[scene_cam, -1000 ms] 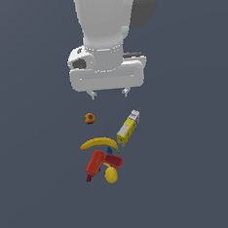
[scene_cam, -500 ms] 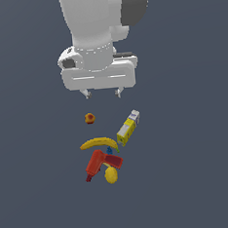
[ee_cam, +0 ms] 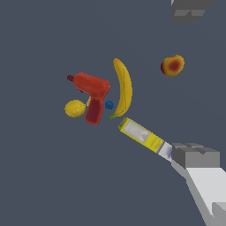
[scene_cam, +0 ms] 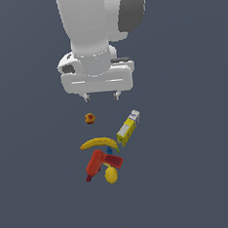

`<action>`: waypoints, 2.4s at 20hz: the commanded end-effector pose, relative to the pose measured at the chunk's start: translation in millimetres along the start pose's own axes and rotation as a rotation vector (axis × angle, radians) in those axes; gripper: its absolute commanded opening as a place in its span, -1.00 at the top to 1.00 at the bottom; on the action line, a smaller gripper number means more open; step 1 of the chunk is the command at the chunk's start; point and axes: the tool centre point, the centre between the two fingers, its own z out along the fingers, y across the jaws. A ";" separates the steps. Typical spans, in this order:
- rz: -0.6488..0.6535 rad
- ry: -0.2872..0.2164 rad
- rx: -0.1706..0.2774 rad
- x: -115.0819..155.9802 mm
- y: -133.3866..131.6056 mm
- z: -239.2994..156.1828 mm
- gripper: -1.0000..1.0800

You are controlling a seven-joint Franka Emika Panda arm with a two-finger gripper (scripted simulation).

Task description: Pick up a designated object from a clutter of objects.

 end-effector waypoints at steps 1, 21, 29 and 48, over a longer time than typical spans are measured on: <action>-0.012 -0.001 0.000 -1.8 5.5 10.4 -0.92; -0.223 -0.017 -0.013 -76.5 91.8 168.5 -0.92; -0.289 -0.026 -0.023 -115.5 113.4 207.7 -0.92; -0.313 -0.031 -0.028 -132.8 121.4 239.3 -0.92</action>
